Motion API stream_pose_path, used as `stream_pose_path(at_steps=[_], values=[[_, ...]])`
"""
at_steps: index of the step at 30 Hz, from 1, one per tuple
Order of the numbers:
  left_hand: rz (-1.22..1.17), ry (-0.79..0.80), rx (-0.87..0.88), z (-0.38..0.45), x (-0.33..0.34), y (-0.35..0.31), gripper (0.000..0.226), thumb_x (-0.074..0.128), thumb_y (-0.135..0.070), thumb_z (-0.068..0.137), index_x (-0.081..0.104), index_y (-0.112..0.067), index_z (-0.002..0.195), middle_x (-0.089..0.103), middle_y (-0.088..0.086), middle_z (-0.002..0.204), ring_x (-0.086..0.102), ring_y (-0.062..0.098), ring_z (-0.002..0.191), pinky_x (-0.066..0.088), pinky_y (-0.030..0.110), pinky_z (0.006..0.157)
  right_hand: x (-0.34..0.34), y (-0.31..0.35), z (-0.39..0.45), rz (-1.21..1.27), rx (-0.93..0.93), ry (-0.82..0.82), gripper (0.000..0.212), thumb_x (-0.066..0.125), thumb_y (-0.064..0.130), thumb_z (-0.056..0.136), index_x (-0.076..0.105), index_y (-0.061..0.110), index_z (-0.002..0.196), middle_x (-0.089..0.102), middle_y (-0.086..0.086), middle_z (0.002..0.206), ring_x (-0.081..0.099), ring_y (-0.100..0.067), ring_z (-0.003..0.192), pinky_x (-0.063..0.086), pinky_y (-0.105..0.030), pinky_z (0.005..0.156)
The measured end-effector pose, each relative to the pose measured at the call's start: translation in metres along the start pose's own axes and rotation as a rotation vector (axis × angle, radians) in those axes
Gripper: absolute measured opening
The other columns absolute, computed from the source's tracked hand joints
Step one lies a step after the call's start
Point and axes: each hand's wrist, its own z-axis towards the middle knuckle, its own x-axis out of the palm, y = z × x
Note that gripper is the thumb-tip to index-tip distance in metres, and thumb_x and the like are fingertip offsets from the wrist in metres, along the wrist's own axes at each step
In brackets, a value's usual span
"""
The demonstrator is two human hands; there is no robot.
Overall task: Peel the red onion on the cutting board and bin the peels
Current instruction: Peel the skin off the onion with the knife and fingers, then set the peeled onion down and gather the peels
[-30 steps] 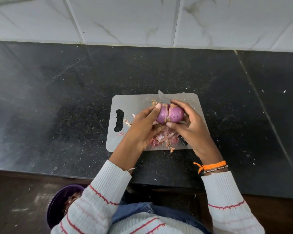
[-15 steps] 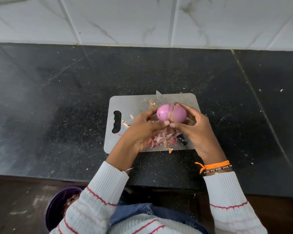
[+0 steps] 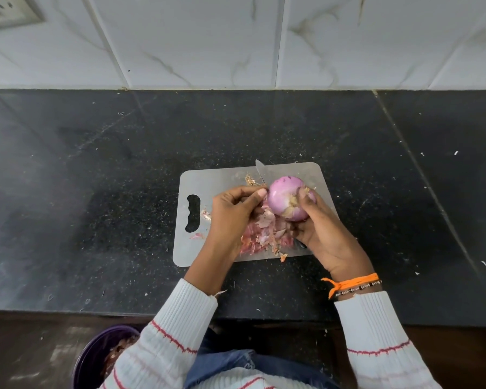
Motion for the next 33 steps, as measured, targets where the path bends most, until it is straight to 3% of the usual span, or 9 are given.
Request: stream_pose_path(at_steps=[4, 8, 10, 12, 18, 23, 27, 29, 33], values=[[0.080, 0.022, 0.013, -0.005, 0.005, 0.006, 0.021, 0.051, -0.011, 0.094, 0.068, -0.011, 0.081, 0.048, -0.010, 0.046, 0.035, 0.002, 0.040, 0.033, 0.013, 0.040, 0.001, 0.007, 0.014, 0.009, -0.032, -0.223, 0.029, 0.038, 0.030, 0.099, 0.047, 0.018, 0.123, 0.058, -0.013, 0.111, 0.064, -0.019, 0.083, 0.055, -0.024, 0.069], [0.113, 0.019, 0.043, -0.007, 0.006, 0.005, 0.026, 0.046, -0.012, 0.097, 0.067, -0.012, 0.081, 0.050, -0.012, 0.047, 0.040, 0.000, 0.044, 0.037, 0.013, 0.045, -0.003, 0.007, 0.032, -0.543, -0.215, -0.465, 0.047, 0.044, 0.021, 0.097, 0.032, 0.021, 0.142, 0.041, -0.008, 0.140, 0.048, -0.021, 0.122, 0.042, -0.026, 0.092], [0.117, 0.008, 0.052, -0.008, 0.006, 0.004, 0.026, 0.045, -0.012, 0.097, 0.066, -0.011, 0.083, 0.052, -0.013, 0.047, 0.042, -0.001, 0.043, 0.038, 0.012, 0.045, -0.002, 0.004, 0.042, -0.785, -0.331, -0.581, 0.051, 0.049, 0.016, 0.094, 0.030, 0.016, 0.142, 0.039, -0.010, 0.139, 0.045, -0.022, 0.122, 0.040, -0.023, 0.088], [0.124, 0.004, 0.057, -0.009, 0.006, 0.004, 0.024, 0.045, -0.012, 0.097, 0.067, -0.009, 0.086, 0.053, -0.012, 0.051, 0.042, -0.001, 0.044, 0.038, 0.012, 0.045, -0.002, -0.001, 0.052, -0.882, -0.417, -0.647, 0.049, 0.055, 0.010, 0.090, 0.036, 0.012, 0.135, 0.042, -0.013, 0.134, 0.047, -0.025, 0.119, 0.046, -0.029, 0.090], [0.136, -0.022, 0.067, -0.009, 0.004, 0.006, 0.024, 0.046, -0.012, 0.096, 0.068, -0.013, 0.085, 0.061, -0.004, 0.068, 0.048, -0.004, 0.048, 0.040, 0.010, 0.048, -0.004, -0.010, 0.066, -1.091, -0.453, -0.638, 0.050, 0.067, 0.000, 0.078, 0.044, 0.012, 0.121, 0.042, -0.014, 0.130, 0.046, -0.027, 0.115, 0.051, -0.035, 0.086], [0.188, -0.016, 0.102, -0.005, 0.001, 0.008, 0.025, 0.048, -0.014, 0.095, 0.068, -0.019, 0.082, 0.065, -0.005, 0.075, 0.049, -0.003, 0.054, 0.041, 0.012, 0.054, 0.001, -0.004, 0.047, -1.151, -0.435, -0.639, 0.052, 0.069, 0.004, 0.076, 0.046, 0.013, 0.122, 0.040, -0.012, 0.134, 0.039, -0.028, 0.116, 0.041, -0.033, 0.090], [0.185, 0.010, 0.120, -0.004, -0.006, 0.008, 0.022, 0.049, -0.010, 0.095, 0.068, -0.013, 0.084, 0.061, -0.009, 0.069, 0.047, -0.005, 0.053, 0.039, 0.010, 0.054, 0.006, -0.009, 0.010, -1.317, -0.554, -0.612, 0.033, 0.070, 0.008, 0.077, 0.057, 0.011, 0.107, 0.049, -0.010, 0.115, 0.047, -0.023, 0.104, 0.048, -0.035, 0.083], [0.232, 0.021, 0.127, -0.002, -0.010, 0.009, 0.019, 0.050, -0.011, 0.094, 0.068, -0.012, 0.087, 0.065, -0.004, 0.076, 0.048, -0.003, 0.055, 0.041, 0.011, 0.057, 0.005, -0.019, -0.006, -1.382, -0.497, -0.545, 0.025, 0.067, 0.009, 0.080, 0.061, 0.010, 0.105, 0.055, -0.008, 0.107, 0.050, -0.022, 0.099, 0.047, -0.031, 0.078], [0.492, -0.007, 0.171, -0.001, -0.020, 0.015, 0.015, 0.061, -0.010, 0.087, 0.067, -0.020, 0.096, 0.061, -0.004, 0.084, 0.050, 0.002, 0.062, 0.047, 0.020, 0.060, 0.000, -0.033, -0.016, -1.427, -0.339, -0.485, 0.035, 0.063, 0.017, 0.085, 0.058, 0.010, 0.119, 0.058, -0.007, 0.113, 0.052, -0.022, 0.106, 0.043, -0.027, 0.079]])
